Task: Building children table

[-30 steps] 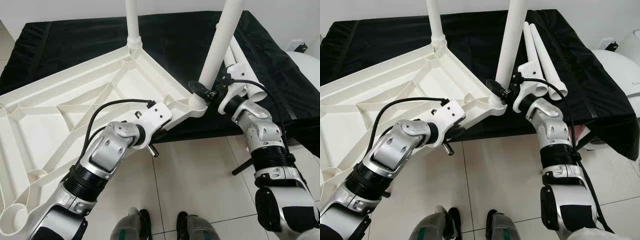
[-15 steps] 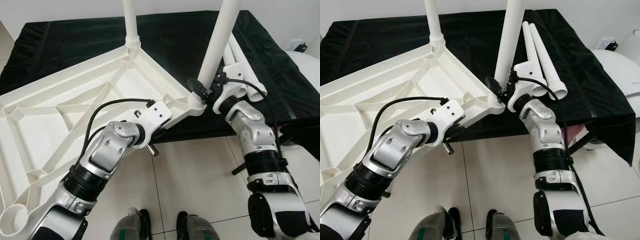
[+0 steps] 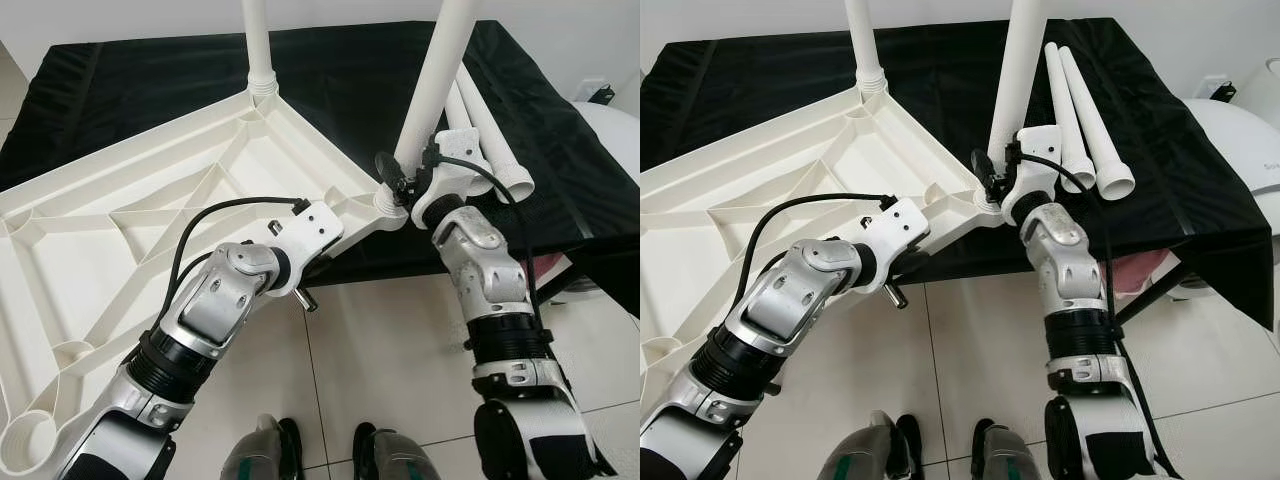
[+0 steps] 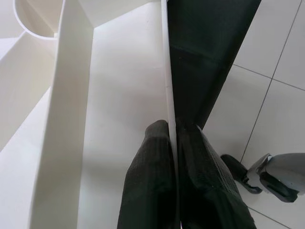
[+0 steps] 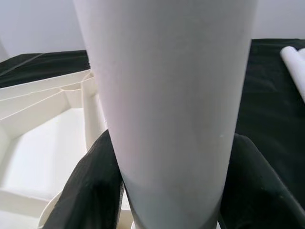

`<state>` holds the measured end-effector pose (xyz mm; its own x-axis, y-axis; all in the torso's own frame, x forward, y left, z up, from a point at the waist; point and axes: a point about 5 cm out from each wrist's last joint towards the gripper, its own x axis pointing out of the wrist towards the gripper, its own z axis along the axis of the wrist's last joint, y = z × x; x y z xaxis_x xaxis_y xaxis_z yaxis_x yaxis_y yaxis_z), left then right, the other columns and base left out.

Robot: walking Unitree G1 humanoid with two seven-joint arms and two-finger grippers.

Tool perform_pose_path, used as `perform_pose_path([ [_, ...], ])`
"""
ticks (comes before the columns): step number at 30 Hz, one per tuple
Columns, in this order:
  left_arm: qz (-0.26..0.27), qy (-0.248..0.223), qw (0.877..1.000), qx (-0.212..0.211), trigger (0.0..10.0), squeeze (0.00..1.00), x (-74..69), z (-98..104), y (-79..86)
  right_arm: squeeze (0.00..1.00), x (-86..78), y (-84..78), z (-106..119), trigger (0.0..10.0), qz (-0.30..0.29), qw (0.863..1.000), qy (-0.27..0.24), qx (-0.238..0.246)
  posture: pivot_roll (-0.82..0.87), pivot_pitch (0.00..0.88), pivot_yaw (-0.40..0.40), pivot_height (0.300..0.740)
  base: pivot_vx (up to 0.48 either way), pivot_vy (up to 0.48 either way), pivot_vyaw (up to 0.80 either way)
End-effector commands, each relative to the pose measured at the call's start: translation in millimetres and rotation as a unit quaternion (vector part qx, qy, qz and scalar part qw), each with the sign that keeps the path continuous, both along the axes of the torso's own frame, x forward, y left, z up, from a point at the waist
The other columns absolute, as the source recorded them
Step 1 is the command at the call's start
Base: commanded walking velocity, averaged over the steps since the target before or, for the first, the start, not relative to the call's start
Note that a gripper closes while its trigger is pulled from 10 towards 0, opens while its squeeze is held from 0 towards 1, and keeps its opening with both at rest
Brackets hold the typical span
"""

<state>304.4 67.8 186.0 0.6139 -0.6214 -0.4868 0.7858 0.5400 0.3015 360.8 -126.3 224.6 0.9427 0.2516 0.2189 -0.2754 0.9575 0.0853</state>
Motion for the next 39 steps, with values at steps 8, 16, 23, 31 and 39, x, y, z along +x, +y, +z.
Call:
perform_pose_path([
  [8, 0.004, -0.016, 1.000, 0.003, 10.0, 0.00, -2.7, -0.3, -2.8, 0.00, -6.4, 1.8, 11.3, 10.0, -0.058, 0.997, -0.013, 0.045, -0.07, 0.131, -0.002, 0.740, 0.000, 0.000, 0.00],
  [16, 0.004, -0.016, 1.000, 0.004, 10.0, 0.00, -2.1, 0.1, -2.4, 0.00, -7.7, 0.2, 15.1, 10.0, -0.070, 0.997, -0.020, 0.040, -0.07, 0.135, 0.003, 0.740, 0.000, 0.000, 0.00],
  [23, 0.004, -0.017, 1.000, 0.004, 10.0, 0.00, -1.6, 0.2, -2.4, 1.00, -9.0, -4.4, 17.2, 10.0, -0.078, 0.996, -0.020, 0.045, -0.07, 0.138, 0.004, 0.740, 0.000, 0.000, 0.00],
  [31, 0.006, -0.020, 1.000, 0.009, 10.0, 0.00, -0.5, 0.5, -1.3, 1.00, -10.6, -3.0, 21.0, 10.0, -0.070, 0.996, -0.025, 0.049, -0.07, 0.139, 0.007, 0.740, 0.000, 0.000, 0.00],
  [39, 0.009, -0.016, 1.000, -0.001, 10.0, 1.00, 0.5, 0.9, -1.0, 0.00, -13.3, -1.3, 25.6, 10.0, -0.064, 0.996, -0.033, 0.050, -0.08, 0.139, 0.011, 0.740, 0.000, 0.000, 0.00],
])
